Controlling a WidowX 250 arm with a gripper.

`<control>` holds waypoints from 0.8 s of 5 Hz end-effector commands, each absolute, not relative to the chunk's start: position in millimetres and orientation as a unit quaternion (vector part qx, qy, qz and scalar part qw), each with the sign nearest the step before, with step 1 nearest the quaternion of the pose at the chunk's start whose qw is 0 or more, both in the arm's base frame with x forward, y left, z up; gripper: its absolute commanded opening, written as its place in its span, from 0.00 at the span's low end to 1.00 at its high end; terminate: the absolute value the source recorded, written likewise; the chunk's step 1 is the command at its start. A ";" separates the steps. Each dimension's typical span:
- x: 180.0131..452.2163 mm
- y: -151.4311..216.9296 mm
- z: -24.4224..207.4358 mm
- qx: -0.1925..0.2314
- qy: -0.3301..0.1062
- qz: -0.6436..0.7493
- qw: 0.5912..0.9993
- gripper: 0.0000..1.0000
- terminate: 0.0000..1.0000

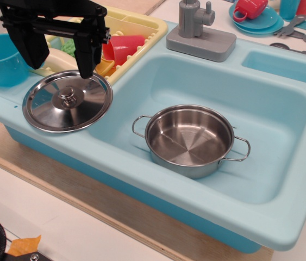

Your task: Put lid on pot or pan

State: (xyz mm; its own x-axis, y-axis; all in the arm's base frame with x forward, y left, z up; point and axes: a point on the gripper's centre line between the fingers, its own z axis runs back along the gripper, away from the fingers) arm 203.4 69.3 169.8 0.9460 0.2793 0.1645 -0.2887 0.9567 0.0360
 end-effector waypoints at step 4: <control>206.1 90.1 141.7 0.011 -0.067 0.158 0.985 1.00 0.00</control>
State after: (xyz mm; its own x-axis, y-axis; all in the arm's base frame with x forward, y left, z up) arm 204.7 87.6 132.1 0.9450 0.3060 0.1156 -0.3065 0.9518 -0.0140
